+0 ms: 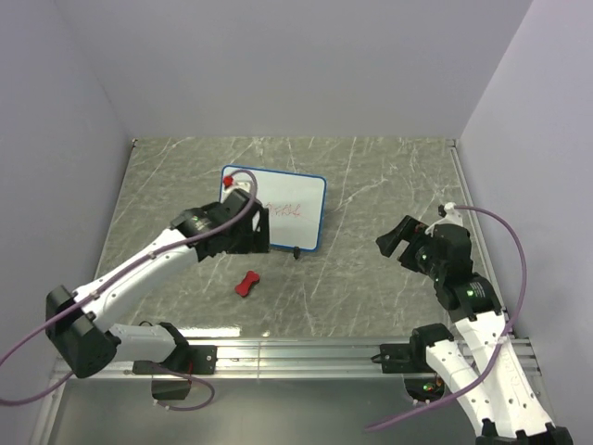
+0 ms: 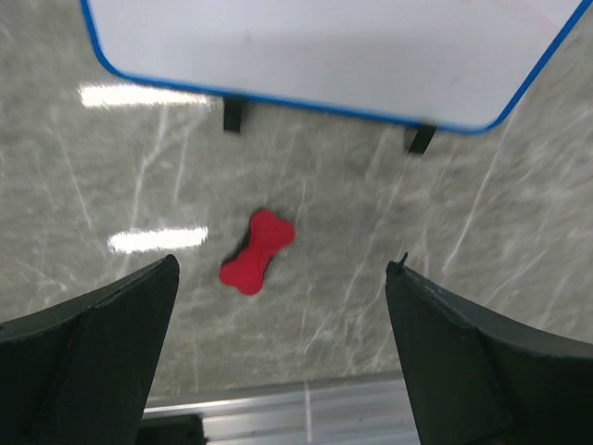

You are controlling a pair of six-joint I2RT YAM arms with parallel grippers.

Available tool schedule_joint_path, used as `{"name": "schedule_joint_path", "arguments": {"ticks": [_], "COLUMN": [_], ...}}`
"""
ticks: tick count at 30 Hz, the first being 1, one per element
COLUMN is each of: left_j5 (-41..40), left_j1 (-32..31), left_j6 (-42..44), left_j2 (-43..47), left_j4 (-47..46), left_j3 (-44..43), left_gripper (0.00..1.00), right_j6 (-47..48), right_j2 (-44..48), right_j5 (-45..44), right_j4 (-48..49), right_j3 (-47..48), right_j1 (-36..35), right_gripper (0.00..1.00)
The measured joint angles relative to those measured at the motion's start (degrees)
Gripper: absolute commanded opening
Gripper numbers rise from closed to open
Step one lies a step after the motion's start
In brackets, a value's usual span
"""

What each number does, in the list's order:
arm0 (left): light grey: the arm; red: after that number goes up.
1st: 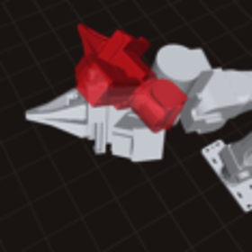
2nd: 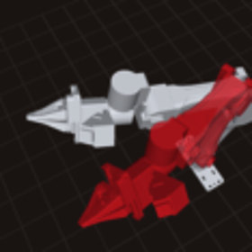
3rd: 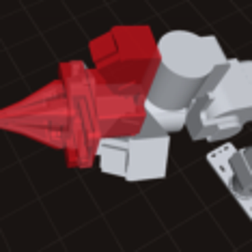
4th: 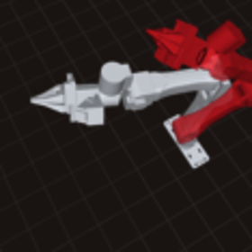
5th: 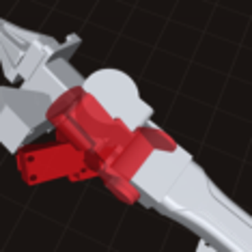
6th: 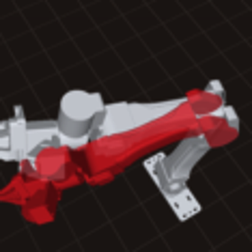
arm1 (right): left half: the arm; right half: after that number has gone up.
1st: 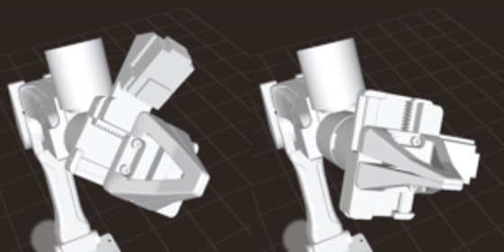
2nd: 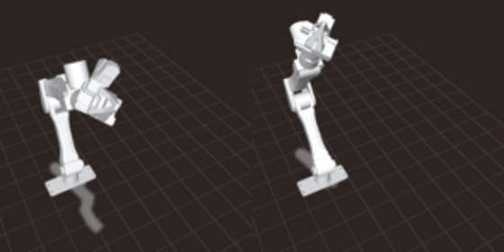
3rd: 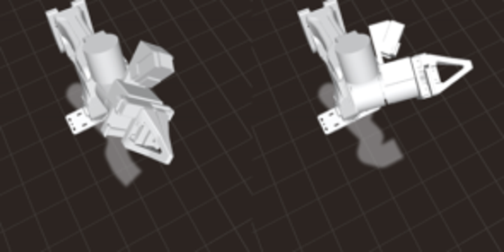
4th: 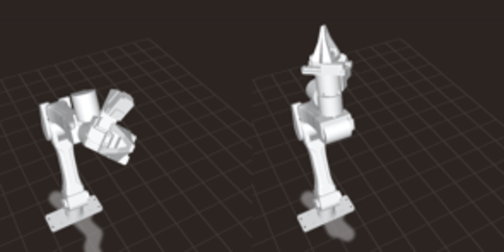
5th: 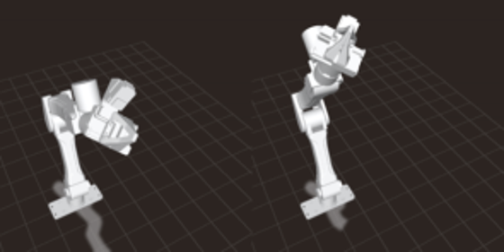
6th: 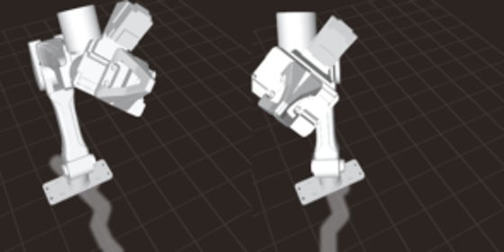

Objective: Erase the whiteboard

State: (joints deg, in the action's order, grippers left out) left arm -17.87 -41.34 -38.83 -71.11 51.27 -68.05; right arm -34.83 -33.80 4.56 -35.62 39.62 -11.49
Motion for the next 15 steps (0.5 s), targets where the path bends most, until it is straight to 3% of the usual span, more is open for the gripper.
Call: {"name": "schedule_joint_path", "arguments": {"ticks": [5, 15], "left_j5": [3.2, 11.6], "left_j1": [-3.9, -4.0], "left_j6": [-0.9, 2.8], "left_j2": [-1.9, -5.5], "left_j4": [-1.0, -6.9], "left_j3": [7.1, 15.7], "left_gripper": [0.99, 0.98], "right_j6": [0.6, 1.5], "right_j2": [-2.0, -2.7], "right_j5": [0.0, 0.5], "right_j4": [0.0, 0.2], "right_j3": [0.0, 0.0], "right_j1": [0.0, 0.0], "right_gripper": [0.96, 0.96]}}
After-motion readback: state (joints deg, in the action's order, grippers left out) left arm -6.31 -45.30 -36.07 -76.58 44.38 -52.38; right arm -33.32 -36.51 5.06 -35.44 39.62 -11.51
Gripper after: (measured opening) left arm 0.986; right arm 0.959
